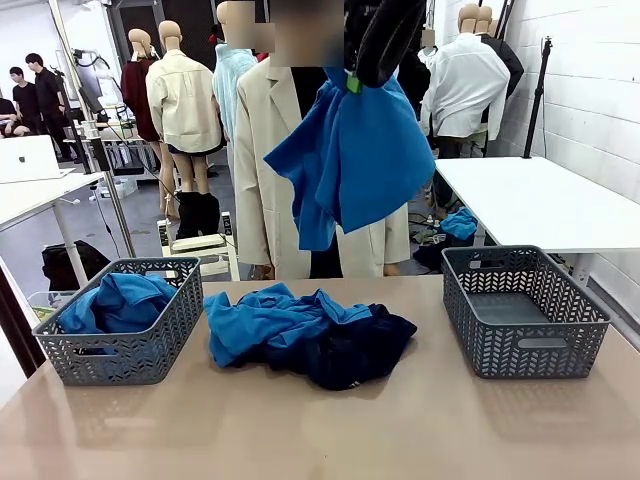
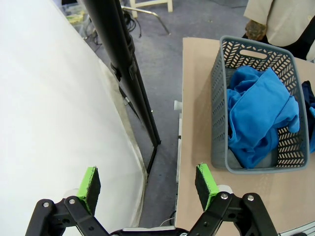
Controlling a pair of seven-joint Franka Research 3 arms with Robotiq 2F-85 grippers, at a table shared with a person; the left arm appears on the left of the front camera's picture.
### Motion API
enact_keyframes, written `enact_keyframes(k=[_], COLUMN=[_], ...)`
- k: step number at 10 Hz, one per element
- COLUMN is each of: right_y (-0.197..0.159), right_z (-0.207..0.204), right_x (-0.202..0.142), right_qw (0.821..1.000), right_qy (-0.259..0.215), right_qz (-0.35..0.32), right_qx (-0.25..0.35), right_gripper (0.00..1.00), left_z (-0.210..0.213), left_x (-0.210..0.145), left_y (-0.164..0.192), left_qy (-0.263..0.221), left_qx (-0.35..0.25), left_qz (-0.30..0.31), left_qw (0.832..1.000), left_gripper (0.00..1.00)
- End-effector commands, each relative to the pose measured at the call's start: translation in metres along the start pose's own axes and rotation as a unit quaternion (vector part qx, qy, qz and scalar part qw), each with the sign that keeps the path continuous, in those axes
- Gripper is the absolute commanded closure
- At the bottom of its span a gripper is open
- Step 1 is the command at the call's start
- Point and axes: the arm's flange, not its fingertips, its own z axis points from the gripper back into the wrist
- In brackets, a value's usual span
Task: Sort the tops and bottoms.
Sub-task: Sort the clothes according to human instructions.
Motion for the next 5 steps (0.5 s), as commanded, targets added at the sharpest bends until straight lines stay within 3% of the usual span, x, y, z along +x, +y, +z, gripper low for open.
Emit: enact_keyframes(k=[1, 5], right_y=[-0.0001, 0.0000], right_z=[-0.0090, 0.0000], right_x=[-0.0079, 0.0000], right_qw=[1.000, 1.000], right_qy=[-0.008, 0.000], right_qz=[0.000, 0.000], right_qx=[-0.023, 0.000], right_gripper=[1.00, 1.00], left_z=[0.0002, 0.0002], left_x=[0.0000, 0.0000], left_y=[0.0019, 0.0019], left_qy=[0.004, 0.004], left_qx=[0.004, 0.004], left_qz=[-0.009, -0.009], left_qw=[1.000, 1.000], left_gripper=[0.00, 0.00])
